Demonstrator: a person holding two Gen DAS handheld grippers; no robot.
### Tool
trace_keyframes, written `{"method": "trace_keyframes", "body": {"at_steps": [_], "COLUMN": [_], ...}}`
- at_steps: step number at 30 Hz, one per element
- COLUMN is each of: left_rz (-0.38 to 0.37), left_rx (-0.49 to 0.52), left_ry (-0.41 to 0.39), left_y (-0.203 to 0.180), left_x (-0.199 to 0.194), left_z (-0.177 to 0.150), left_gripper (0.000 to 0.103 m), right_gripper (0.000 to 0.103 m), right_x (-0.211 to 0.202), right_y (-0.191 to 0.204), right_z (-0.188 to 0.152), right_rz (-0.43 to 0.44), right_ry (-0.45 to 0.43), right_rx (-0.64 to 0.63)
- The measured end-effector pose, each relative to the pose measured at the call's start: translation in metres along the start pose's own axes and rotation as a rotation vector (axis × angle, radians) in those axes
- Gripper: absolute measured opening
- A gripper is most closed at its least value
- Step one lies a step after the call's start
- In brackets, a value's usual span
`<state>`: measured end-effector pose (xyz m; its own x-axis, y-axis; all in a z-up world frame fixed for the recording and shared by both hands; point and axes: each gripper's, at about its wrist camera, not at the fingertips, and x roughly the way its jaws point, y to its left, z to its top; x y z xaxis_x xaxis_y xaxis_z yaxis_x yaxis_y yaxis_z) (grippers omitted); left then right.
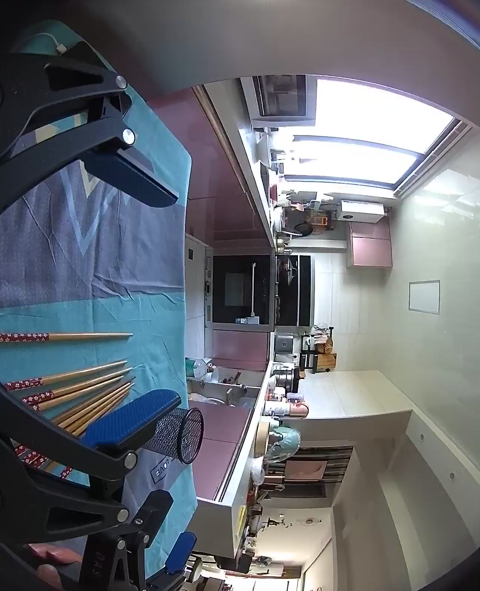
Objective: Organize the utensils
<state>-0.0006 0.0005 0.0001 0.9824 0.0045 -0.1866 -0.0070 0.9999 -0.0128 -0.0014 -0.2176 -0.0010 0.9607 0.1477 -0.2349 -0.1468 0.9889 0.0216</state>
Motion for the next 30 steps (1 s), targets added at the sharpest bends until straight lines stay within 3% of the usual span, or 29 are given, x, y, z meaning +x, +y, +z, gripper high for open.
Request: {"method": "trace_keyframes", "body": {"at_steps": [8,30], "left_rz": [0.024,0.0], "left_rx": [0.003,0.016], "left_ry": [-0.008,-0.031], "left_y": [0.0062,-0.0006], "left_x": [-0.0023,-0.0073], "left_z": [0.0001,0.0002], "left_gripper": [0.097,0.097], "right_gripper": [0.096,0.096], "right_x": [-0.003,-0.0051], "right_y": [0.0048,0.0007], "right_z": [0.0012,0.0041], "right_rz": [-0.001,0.003], "right_ry": [0.002,-0.004], "right_rx": [-0.011,-0.004]}}
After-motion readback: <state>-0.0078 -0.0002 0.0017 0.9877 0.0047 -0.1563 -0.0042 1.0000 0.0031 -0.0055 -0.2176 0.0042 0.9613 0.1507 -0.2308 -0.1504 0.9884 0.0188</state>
